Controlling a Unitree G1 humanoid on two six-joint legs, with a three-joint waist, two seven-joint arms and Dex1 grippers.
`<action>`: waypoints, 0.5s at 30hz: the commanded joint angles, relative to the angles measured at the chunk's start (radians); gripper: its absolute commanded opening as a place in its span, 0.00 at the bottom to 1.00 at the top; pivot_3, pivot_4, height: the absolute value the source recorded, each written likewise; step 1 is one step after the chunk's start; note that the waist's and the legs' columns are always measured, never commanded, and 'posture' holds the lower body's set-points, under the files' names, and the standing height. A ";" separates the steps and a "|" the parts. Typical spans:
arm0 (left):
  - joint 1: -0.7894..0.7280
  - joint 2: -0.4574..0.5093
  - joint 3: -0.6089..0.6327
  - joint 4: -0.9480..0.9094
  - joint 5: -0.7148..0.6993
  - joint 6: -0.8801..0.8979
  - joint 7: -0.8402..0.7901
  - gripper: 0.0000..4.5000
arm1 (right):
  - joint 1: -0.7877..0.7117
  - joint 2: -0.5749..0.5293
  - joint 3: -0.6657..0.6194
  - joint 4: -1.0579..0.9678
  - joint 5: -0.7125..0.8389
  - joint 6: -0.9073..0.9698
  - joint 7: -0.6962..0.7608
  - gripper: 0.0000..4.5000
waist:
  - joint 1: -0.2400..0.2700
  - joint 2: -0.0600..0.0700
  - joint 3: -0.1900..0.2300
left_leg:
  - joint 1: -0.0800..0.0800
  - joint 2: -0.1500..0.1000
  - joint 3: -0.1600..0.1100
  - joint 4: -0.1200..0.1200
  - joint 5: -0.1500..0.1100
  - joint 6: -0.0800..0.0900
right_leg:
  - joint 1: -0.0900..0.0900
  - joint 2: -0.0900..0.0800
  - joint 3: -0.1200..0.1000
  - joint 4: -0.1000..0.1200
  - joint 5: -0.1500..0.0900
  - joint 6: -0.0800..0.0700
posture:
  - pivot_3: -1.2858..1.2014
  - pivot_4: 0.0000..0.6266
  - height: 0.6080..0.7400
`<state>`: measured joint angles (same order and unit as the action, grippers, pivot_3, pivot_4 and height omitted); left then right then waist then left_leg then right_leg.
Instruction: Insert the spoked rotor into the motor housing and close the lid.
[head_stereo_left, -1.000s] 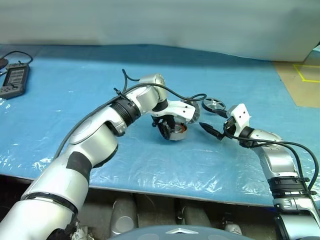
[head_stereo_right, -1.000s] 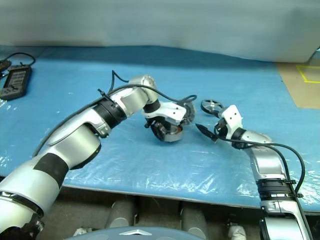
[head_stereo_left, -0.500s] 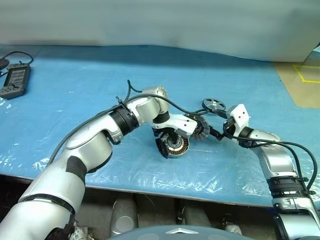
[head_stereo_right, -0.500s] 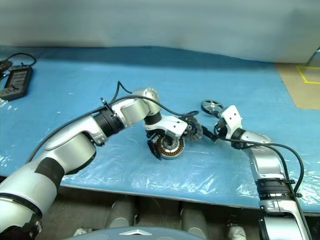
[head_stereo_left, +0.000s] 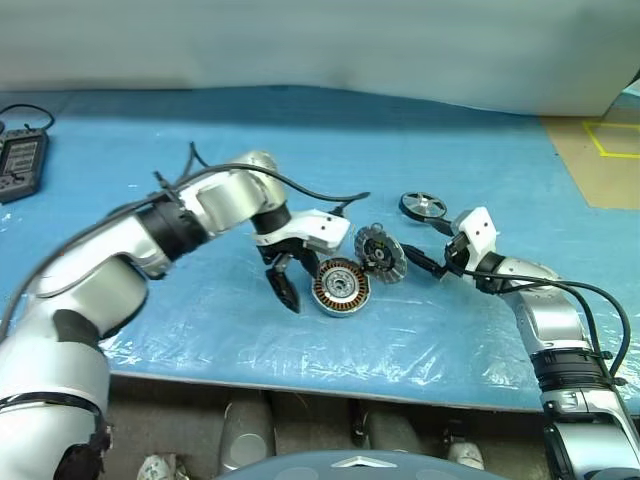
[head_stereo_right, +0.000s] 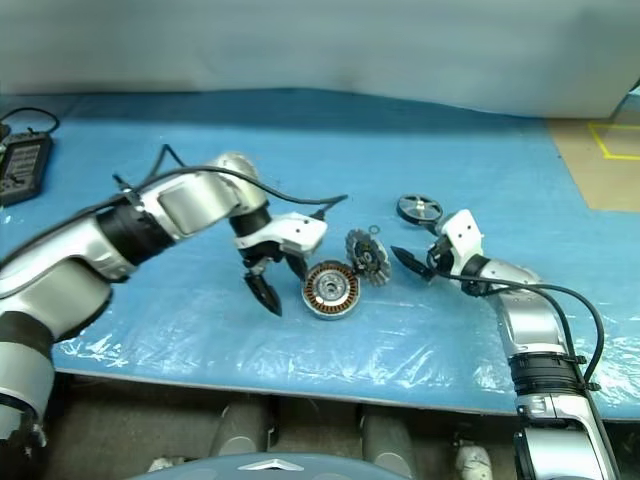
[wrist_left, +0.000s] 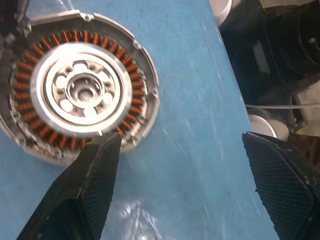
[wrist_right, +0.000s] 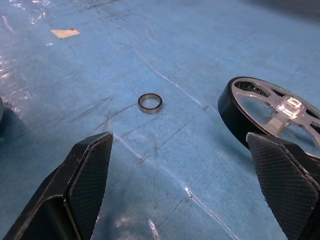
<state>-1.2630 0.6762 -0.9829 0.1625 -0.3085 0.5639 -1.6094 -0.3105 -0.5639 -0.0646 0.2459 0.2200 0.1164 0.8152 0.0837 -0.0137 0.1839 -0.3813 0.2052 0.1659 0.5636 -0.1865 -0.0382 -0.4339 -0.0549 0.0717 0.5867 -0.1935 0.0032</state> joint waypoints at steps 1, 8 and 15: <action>0.030 0.023 0.096 -0.030 0.006 -0.082 -0.005 0.90 | -0.014 0.002 -0.007 0.002 0.006 -0.035 0.013 1.00 | 0.005 0.000 0.000 | 0.000 0.000 0.000 0.000 0.000 0.000 | 0.000 0.000 0.000 0.000 0.000 0.000 | 0.52 0.24 1.00; 0.260 -0.067 0.419 0.012 -0.119 -0.152 0.065 0.90 | 0.043 -0.019 -0.029 -0.030 0.019 -0.038 0.038 1.00 | 0.011 0.000 0.000 | -0.001 0.000 -0.001 0.004 0.000 0.000 | 0.000 -0.001 -0.001 0.004 0.000 0.000 | 0.52 0.24 1.00; 0.469 -0.178 0.649 -0.029 -0.126 -0.262 0.259 0.90 | 0.163 -0.116 -0.044 -0.168 0.029 0.001 0.106 1.00 | 0.012 0.001 0.000 | -0.003 0.000 -0.001 0.009 0.000 0.000 | 0.001 -0.001 -0.001 0.005 0.000 0.000 | 0.52 0.24 1.00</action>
<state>-0.8176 0.5125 -0.3867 0.1702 -0.4300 0.3364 -1.3941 -0.1612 -0.6453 -0.0690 0.1461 0.2276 0.1161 0.8995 0.0953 -0.0131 0.1835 -0.3834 0.2056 0.1647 0.5723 -0.1865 -0.0378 -0.4327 -0.0561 0.0705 0.5914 -0.1935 0.0033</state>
